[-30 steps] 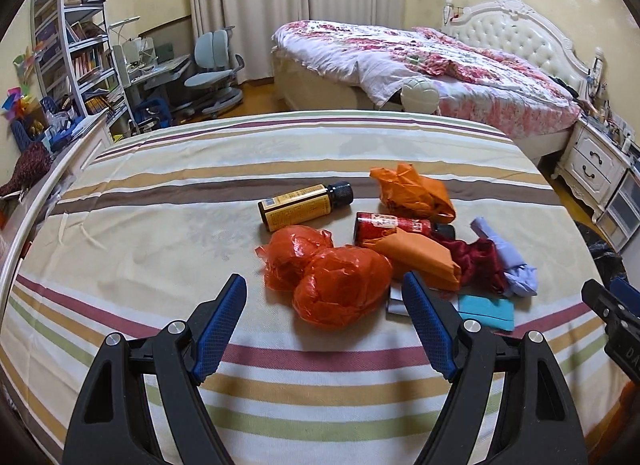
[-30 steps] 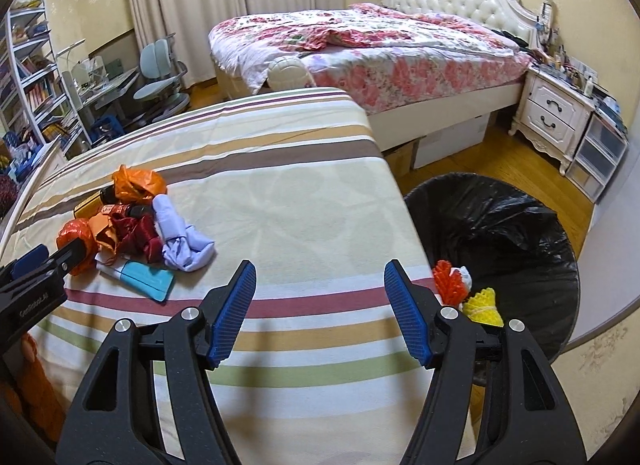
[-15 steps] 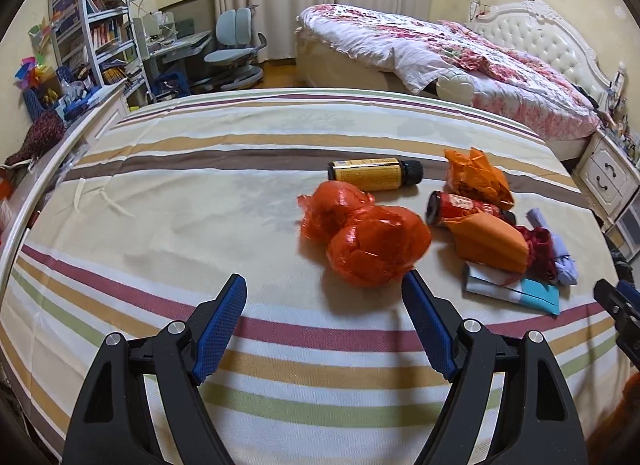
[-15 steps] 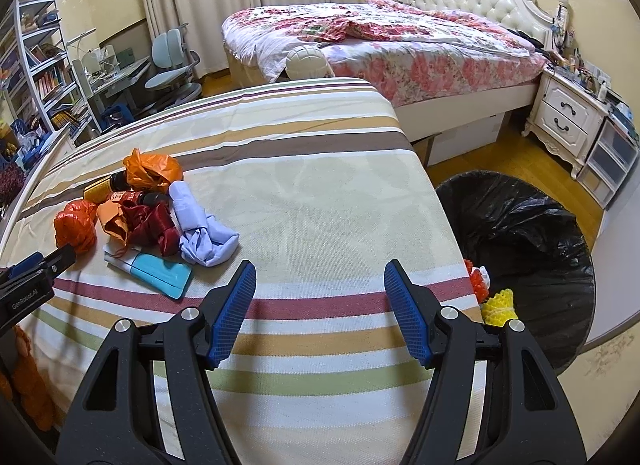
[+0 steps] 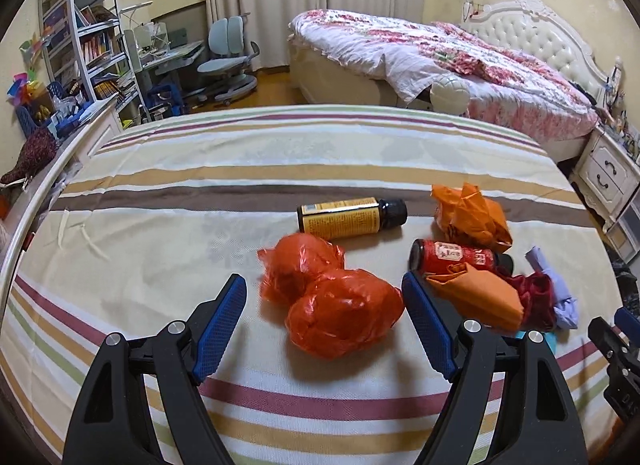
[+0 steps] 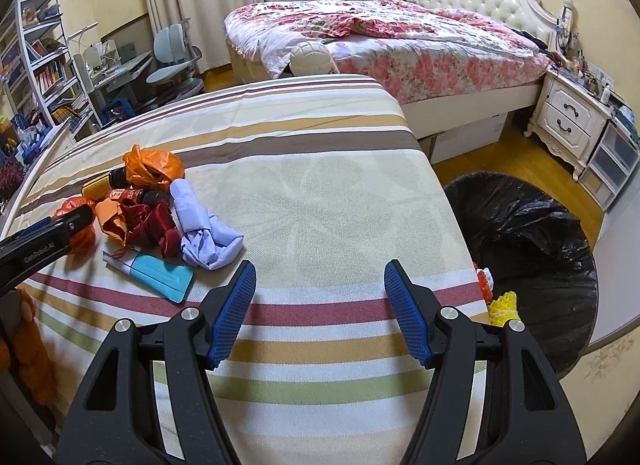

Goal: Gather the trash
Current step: 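Grasp the orange plastic bag with the left tool while the right tool approaches the blue cloth, then close the right tool on the lavender cloth and lift it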

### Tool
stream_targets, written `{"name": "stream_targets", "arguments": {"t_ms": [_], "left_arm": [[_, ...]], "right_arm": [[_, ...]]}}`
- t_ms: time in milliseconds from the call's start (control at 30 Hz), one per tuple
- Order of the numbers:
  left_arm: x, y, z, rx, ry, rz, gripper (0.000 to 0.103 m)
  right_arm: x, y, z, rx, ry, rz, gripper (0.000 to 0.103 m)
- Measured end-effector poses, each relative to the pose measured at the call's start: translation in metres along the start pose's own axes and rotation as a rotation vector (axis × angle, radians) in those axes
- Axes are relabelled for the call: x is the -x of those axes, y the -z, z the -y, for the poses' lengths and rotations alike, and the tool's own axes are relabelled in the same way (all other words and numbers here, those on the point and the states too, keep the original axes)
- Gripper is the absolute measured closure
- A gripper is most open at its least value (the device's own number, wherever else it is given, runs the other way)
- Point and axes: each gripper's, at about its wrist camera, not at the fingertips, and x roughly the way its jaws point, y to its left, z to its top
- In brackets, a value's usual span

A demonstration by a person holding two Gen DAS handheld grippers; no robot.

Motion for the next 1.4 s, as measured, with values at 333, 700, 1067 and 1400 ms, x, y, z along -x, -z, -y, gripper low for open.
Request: {"name": "stream_targets", "arguments": {"t_ms": [333,700,1067,1400], "left_arm": [[0.001,0.016,-0.017,0.017,0.089,-0.043,0.060],[0.020,0.028,-0.036,0.004,0.117,-0.033,0.061],[0.022,0.036,-0.056,-0.003,0.098,-0.030,0.061],[0.021,0.038,-0.059,0.008,0.113,-0.034,0.061]], "right_arm": [[-0.002,-0.002,-0.005,0.009,-0.001,-0.003,0.038],[-0.004,-0.007,-0.030,0.065,-0.031,-0.004,0.038],[-0.005,-0.020,-0.050,0.105,-0.045,0.009,0.038],[-0.029,-0.034,-0.067,0.146,-0.048,-0.042,0.058]]}}
